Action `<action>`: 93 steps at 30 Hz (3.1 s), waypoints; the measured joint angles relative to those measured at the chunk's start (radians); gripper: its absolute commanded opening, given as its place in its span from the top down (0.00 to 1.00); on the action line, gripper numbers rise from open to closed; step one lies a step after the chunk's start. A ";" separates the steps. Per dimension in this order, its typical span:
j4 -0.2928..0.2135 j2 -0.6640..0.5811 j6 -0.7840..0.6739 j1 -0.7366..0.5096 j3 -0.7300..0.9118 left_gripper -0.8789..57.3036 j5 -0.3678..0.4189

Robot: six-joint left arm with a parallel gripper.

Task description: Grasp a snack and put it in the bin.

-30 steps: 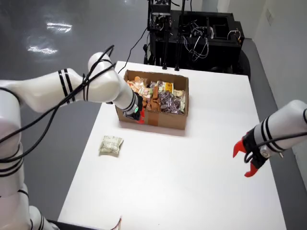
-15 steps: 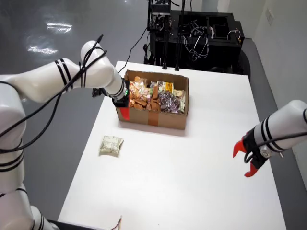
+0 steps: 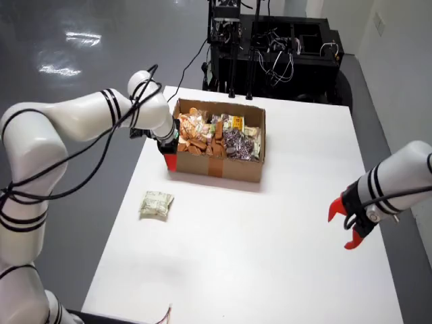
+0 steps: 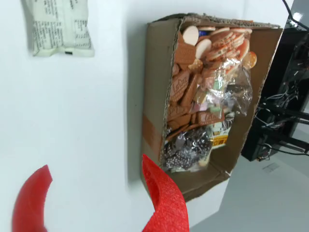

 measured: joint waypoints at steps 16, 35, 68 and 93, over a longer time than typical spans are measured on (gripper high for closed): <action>0.096 0.066 0.026 0.048 0.154 0.32 -0.131; 0.110 0.224 0.037 0.087 0.207 0.29 -0.248; 0.122 0.293 0.045 0.144 0.241 0.23 -0.349; 0.120 0.411 0.041 0.150 0.089 0.12 -0.269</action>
